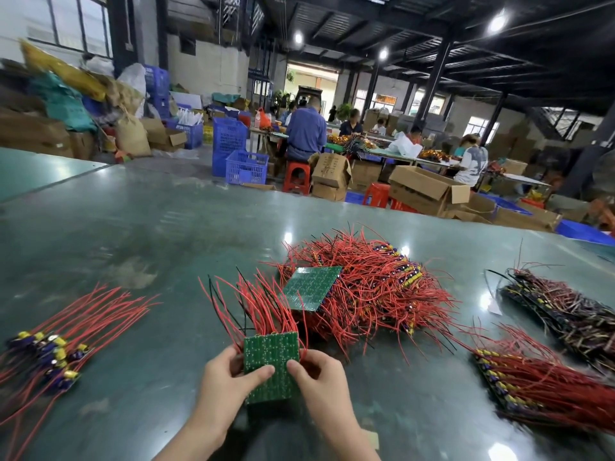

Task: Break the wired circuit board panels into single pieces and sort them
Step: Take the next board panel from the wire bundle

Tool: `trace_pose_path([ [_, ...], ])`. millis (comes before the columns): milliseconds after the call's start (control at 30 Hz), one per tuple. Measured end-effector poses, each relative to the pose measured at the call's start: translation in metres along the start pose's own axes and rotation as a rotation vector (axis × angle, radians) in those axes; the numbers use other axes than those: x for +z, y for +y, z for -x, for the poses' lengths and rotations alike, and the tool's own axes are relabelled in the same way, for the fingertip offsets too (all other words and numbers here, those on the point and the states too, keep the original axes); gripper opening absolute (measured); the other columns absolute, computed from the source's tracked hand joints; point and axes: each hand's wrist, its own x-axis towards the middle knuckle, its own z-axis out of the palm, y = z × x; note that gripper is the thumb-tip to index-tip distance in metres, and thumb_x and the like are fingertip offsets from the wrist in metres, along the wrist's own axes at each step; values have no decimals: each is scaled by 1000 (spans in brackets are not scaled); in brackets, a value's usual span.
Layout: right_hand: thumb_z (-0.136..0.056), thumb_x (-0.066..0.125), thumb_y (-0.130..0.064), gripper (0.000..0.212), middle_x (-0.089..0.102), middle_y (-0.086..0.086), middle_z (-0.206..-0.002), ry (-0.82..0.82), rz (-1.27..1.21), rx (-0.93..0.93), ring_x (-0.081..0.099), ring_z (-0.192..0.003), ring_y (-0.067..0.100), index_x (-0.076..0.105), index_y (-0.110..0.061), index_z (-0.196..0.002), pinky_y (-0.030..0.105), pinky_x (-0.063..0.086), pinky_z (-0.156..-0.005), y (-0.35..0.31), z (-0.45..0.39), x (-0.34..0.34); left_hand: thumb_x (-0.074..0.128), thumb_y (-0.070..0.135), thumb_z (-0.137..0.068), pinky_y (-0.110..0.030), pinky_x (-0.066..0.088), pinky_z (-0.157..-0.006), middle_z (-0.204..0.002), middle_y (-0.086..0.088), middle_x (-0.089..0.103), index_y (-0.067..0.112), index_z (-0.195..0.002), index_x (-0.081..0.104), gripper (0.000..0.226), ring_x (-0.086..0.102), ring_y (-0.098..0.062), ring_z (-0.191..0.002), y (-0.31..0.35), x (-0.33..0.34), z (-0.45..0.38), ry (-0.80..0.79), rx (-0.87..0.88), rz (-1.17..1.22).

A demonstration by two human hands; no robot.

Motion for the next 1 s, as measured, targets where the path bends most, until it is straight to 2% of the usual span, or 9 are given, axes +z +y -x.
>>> trace_pose_path([
  [200,-85,67,-13,10,74,11,-86,-55,-105,12,59,-71,9,74,-19,-82,32,52,-73,-7,0,-3,73,-14,-68,-23,57,-65,-89,-12,75,5,-100,66,37,71,-19,-80,2,-2,-4,-58,-60,107],
  [300,-84,68,-9,11,74,9,-84,-101,-162,39,60,-72,8,74,-18,-82,26,51,-73,-8,1,-8,72,-14,-69,-24,57,-68,-92,-12,74,5,-102,65,39,71,-21,-83,1,-3,-4,-79,-66,106],
  [400,-84,67,-11,3,66,0,-71,-46,-45,45,52,-62,4,70,-11,-82,17,44,-61,-6,3,-5,73,-16,-67,-22,57,-68,-88,-9,75,6,-98,65,38,71,-19,-80,-2,0,-3,-60,-34,42],
  [500,-87,64,-12,9,59,-6,-71,-10,35,74,48,-58,0,59,-14,-80,10,38,-55,-5,5,2,75,-16,-66,-19,56,-65,-83,-5,75,8,-94,67,38,71,-14,-74,-5,2,-1,-25,-14,-1],
  [633,-91,58,-11,22,55,-10,-79,-1,54,135,50,-68,-1,47,-24,-77,9,39,-60,-7,8,10,77,-12,-66,-17,54,-62,-80,-3,75,12,-92,68,37,71,-12,-72,-8,2,1,-7,-4,-32],
  [767,-92,56,-13,9,59,4,-99,26,87,163,56,-93,18,48,-17,-88,24,41,-79,-6,9,14,78,-12,-66,-16,53,-60,-81,-2,76,13,-92,69,37,71,-13,-75,-12,4,1,-1,-7,-24],
  [833,-92,56,-13,7,60,7,-103,41,83,159,56,-97,20,49,-15,-90,26,42,-83,-5,10,15,76,-13,-67,-18,54,-62,-83,-3,76,12,-93,68,37,72,-18,-79,-13,4,0,-11,-13,-1],
  [933,-89,60,-8,11,63,2,-93,68,-2,105,58,-83,9,53,-16,-85,17,43,-73,-9,9,12,74,-12,-70,-30,55,-78,-93,-5,75,11,-101,66,39,70,-21,-91,-10,4,-3,-37,-8,53],
  [1000,-87,63,-6,14,66,-1,-84,79,-93,46,57,-72,1,56,-18,-82,13,44,-67,-11,8,8,76,-7,-70,-26,54,-82,-100,-2,73,13,-107,63,44,68,-14,-93,-7,4,-6,9,29,83],
])
